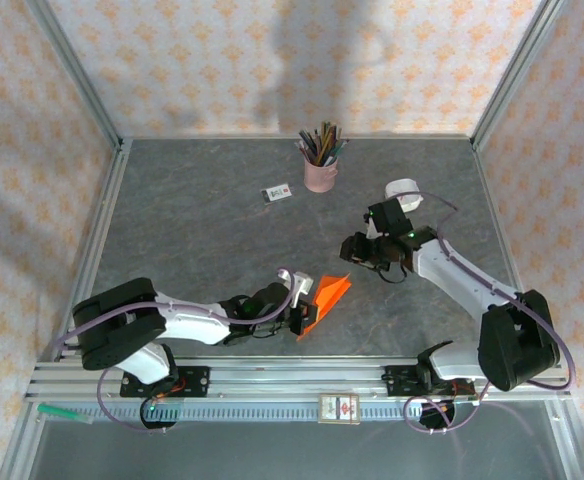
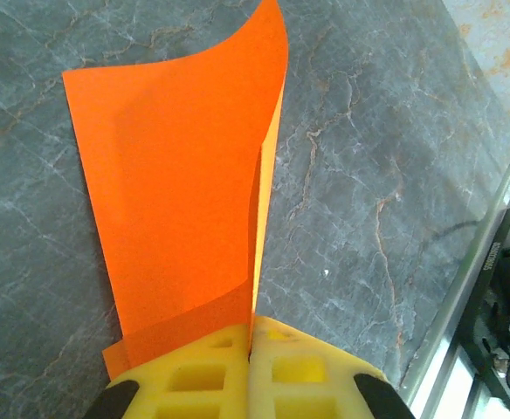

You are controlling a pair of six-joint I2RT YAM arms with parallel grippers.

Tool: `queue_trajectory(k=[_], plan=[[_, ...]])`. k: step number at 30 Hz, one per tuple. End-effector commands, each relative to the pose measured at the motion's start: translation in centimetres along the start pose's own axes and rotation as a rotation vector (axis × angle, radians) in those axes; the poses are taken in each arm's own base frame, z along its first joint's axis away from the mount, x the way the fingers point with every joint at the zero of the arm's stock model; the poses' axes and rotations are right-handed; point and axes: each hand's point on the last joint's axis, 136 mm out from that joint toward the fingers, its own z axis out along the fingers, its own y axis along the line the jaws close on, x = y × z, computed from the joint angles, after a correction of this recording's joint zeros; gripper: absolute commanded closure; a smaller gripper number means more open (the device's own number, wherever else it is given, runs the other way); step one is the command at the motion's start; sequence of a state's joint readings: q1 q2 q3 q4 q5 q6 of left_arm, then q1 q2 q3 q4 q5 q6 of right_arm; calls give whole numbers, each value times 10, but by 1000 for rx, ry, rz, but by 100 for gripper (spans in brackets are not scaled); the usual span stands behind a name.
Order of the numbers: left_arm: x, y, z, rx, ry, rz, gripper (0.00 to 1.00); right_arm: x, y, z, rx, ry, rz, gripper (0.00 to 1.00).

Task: Fold a paper plane with a square sheet of paper (pick it up from the middle)
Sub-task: Perform the fifth fold on the wing at the bottom-center of the table.

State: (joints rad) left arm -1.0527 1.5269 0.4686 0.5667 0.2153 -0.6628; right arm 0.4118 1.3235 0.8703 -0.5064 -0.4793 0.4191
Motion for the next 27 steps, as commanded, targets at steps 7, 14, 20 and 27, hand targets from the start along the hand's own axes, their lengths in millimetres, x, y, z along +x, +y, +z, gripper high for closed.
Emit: queue_trajectory(k=[7,14,20,27], plan=[[2,2,1,78,-12,-116,100,19,-19,0,133,30,-41,57],[4,7,1,109,-13,-175,100,31,-17,11,144,60,-72,56],[6,10,1,113,-8,-192,100,39,-7,17,107,76,-104,56],[9,17,-2,118,-5,-218,100,43,-2,22,73,94,-118,57]])
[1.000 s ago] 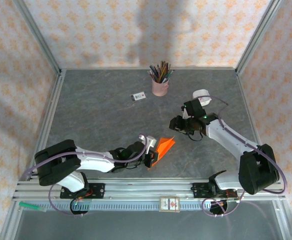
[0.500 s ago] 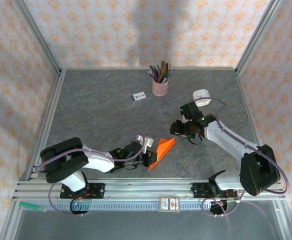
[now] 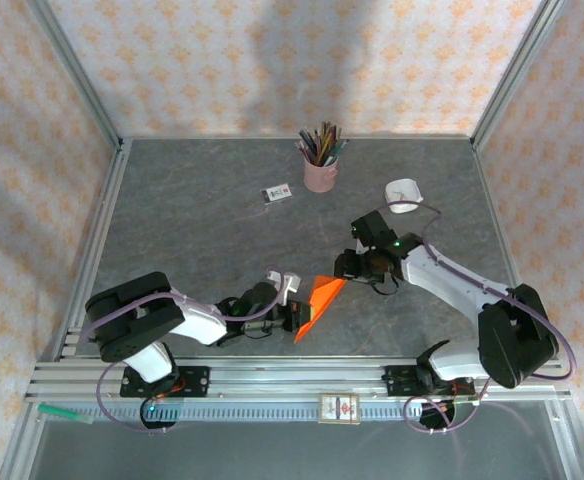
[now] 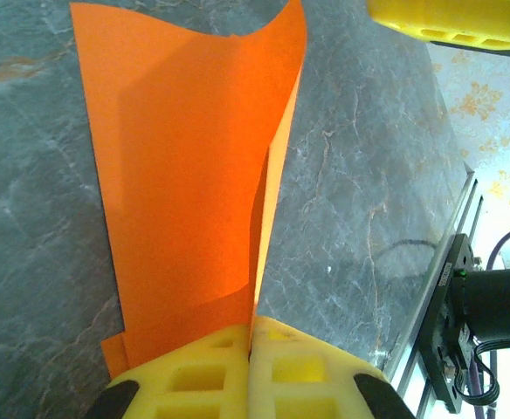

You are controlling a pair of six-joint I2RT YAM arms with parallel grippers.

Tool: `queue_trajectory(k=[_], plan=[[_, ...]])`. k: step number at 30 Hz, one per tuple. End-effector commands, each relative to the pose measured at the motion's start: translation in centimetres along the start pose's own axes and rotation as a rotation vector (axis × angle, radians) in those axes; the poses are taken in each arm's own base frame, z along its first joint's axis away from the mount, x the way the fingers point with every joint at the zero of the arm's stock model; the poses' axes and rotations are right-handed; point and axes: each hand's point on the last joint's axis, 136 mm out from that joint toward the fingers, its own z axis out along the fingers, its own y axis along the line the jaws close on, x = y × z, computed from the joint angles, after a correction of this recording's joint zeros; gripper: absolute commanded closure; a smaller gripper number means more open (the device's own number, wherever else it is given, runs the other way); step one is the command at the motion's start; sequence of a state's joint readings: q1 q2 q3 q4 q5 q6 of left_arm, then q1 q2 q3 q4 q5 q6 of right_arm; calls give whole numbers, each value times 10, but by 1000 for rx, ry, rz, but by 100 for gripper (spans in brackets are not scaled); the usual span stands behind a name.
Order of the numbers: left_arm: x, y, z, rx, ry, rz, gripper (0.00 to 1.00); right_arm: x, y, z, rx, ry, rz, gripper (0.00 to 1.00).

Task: Fold a paper plane with a square sheet of paper (pick it up from the middle)
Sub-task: Perform the fifth fold on the wing at the bottom-center of the table.

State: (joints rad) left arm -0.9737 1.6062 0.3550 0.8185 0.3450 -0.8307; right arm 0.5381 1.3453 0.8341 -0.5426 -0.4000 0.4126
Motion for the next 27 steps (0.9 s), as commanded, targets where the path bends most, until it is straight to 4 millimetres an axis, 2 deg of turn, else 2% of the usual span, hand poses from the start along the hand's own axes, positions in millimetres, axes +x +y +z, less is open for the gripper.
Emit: queue_trajectory(k=[1,17,27], plan=[[0,-1,-1,31,-4,-19,100,3,3,5,-19,8,-27,57],[7,11,-6,48,9,-83,100,4,13,4,-45,17,-60,57],[3,13,-13,64,-19,-110,100,6,18,6,-64,25,-71,57]])
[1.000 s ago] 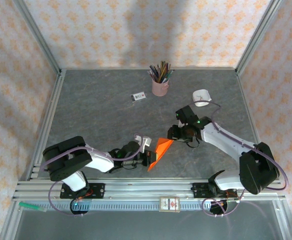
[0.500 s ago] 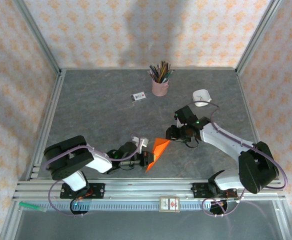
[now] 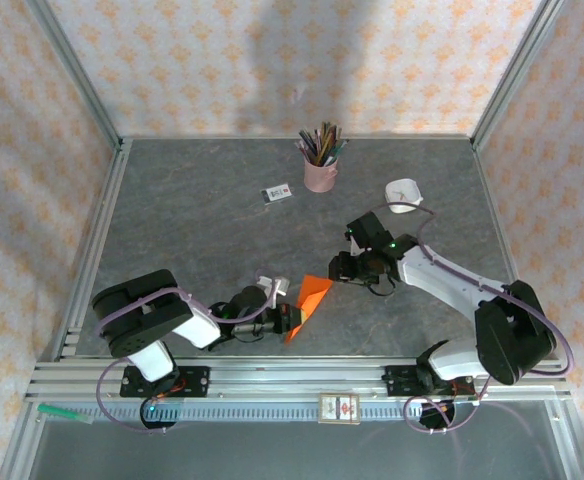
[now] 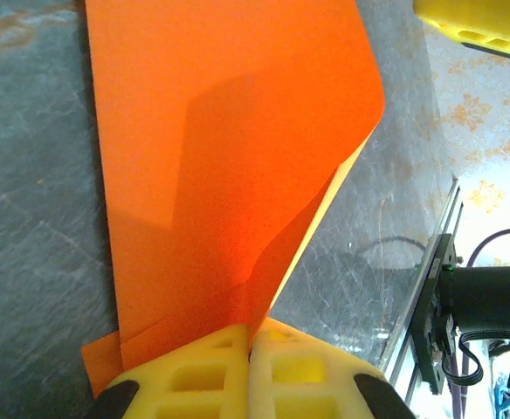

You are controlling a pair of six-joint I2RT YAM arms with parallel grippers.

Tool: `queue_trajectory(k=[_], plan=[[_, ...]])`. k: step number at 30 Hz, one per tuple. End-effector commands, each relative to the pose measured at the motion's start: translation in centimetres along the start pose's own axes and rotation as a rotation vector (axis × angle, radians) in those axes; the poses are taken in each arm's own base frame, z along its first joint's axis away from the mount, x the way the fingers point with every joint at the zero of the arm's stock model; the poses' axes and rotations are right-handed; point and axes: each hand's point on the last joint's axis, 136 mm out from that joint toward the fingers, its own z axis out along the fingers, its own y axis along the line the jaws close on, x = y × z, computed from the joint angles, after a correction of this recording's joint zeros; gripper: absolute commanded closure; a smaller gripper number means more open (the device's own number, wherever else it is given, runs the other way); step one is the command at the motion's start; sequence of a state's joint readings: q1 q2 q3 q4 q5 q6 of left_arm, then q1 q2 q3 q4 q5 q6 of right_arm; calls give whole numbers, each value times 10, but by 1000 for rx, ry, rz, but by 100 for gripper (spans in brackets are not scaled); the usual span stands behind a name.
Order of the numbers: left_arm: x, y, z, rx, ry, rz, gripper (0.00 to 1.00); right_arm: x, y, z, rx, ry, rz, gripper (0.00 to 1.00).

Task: Fold a paper plane with a square sheet of paper (pick it up from the middle)
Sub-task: Perform the fifth fold on the wing at the bottom-center of the table.

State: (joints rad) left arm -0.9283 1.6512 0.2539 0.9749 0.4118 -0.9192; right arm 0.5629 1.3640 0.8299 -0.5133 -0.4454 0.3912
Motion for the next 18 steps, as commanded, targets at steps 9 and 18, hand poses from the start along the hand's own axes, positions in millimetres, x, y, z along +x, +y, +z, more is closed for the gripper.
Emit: queue_trajectory(k=[9,18], plan=[[-15,-19,-10,77,-69,-36,100,-2,16,-9,-73,-31,-33,53],[-20,-23,-11,71,-78,-26,100,-2,17,2,-88,-38,97,46]])
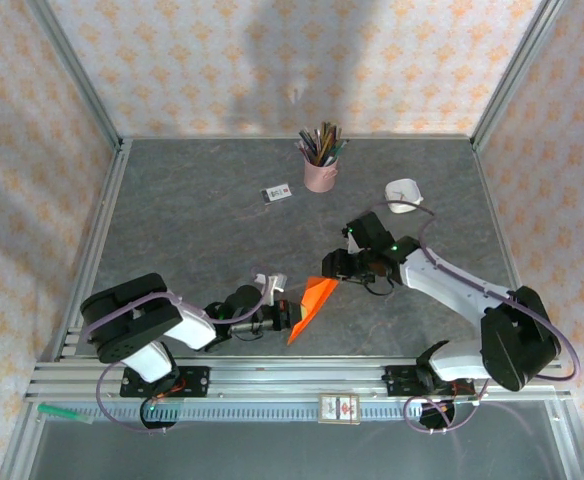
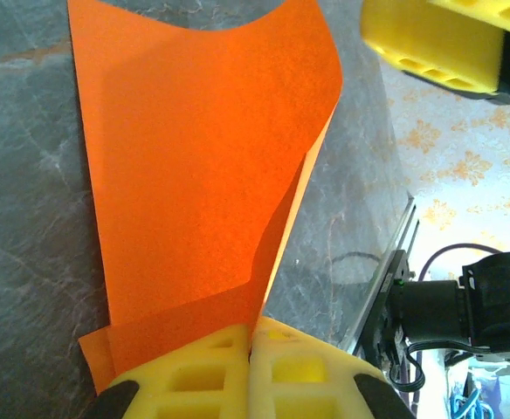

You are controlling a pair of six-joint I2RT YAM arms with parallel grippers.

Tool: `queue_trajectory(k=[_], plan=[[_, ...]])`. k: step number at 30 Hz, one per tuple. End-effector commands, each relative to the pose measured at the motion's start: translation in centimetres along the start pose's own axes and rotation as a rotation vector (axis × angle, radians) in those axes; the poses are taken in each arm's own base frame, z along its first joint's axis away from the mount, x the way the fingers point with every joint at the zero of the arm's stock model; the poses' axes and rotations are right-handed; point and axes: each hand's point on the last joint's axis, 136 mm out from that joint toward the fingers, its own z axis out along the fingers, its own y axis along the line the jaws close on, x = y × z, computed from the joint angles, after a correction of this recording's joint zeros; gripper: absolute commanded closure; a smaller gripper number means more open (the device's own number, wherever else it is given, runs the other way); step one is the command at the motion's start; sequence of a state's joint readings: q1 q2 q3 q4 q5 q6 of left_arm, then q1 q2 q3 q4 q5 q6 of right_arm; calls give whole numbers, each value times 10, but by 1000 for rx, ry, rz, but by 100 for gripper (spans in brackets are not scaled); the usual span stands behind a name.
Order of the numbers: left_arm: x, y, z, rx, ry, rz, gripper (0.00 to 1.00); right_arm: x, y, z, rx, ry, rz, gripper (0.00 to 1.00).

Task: Fold a paper plane with a square sheet of paper (pick it up from the middle)
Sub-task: Perform the fifth fold on the wing at the bottom-center of the table.

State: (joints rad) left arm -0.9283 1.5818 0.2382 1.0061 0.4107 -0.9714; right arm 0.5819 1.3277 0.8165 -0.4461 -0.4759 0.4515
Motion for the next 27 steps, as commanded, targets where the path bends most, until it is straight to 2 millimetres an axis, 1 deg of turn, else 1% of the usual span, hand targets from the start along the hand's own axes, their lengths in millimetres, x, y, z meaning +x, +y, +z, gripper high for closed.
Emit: queue_trajectory(k=[1,4,9,15,22,27], plan=[[-8,-2,-1,-3,-30,11,100,4,-2,10,-14,7,100,45],[-7,1,0,-15,-25,17,100,4,-2,17,-23,16,157,44],[-5,5,0,-26,-19,26,100,9,-9,25,-3,38,208,44],[-3,7,1,-37,-7,49,100,11,-8,35,-24,58,269,45],[0,11,3,-56,9,74,100,12,-10,42,-11,79,308,52],[1,13,4,-63,19,90,100,10,-10,43,7,84,309,63]])
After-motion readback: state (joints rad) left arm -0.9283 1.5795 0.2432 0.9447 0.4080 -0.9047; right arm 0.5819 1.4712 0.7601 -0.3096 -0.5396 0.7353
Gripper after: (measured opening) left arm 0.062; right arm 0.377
